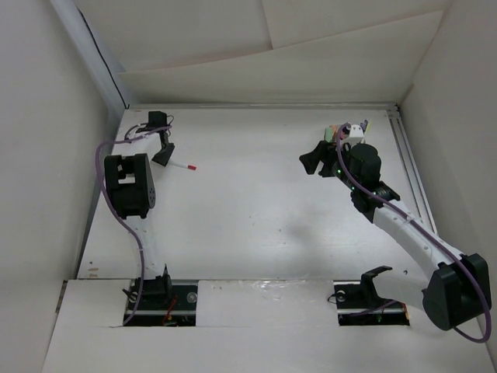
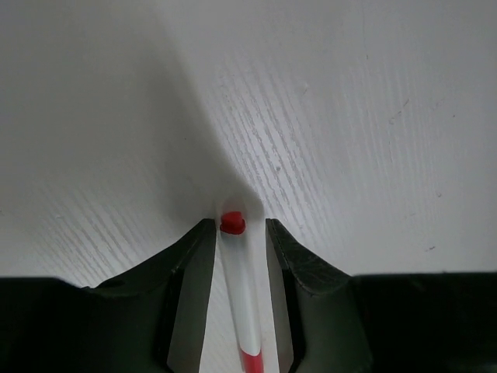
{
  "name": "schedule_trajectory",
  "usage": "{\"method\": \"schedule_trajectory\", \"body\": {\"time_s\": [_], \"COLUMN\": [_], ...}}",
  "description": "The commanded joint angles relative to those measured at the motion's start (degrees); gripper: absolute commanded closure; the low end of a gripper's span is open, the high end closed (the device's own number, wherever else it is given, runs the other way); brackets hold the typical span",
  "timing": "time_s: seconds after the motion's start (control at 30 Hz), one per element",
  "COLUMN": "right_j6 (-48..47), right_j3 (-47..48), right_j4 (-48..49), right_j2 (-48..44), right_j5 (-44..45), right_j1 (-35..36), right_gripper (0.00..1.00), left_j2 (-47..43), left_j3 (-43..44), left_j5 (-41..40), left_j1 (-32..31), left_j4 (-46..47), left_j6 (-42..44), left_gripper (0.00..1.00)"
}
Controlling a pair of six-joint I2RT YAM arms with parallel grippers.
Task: Sort the stationery into containers
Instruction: Grab a piece of stationery with the left arm
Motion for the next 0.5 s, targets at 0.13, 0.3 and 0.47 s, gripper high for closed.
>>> {"method": "schedule_trajectory", "body": {"time_s": [0.13, 0.3, 0.47], "right_j6": [-0.95, -0.95, -0.95], "right_j3": [2.69, 2.69, 2.69], "right_j4": [1.17, 1.17, 1.17], "right_j2": [-0.06, -0.06, -0.59], "right_j5": [0.06, 0.06, 0.06], "right_j1": [0.47, 0.47, -0.05], "right_gripper": [0.21, 0.21, 0.21], "left_j2": [4.84, 5.90, 5.90], "left_j3": [3.43, 3.43, 4.57], "left_j5": [-4.27, -5.41, -5.42], "left_j1": [-1.65, -2.88, -4.01], "left_j4": [-6.10, -6.10, -6.62], "left_j6": [0.48, 1.62, 3.64], "left_gripper": [0.75, 0.82, 1.00]}}
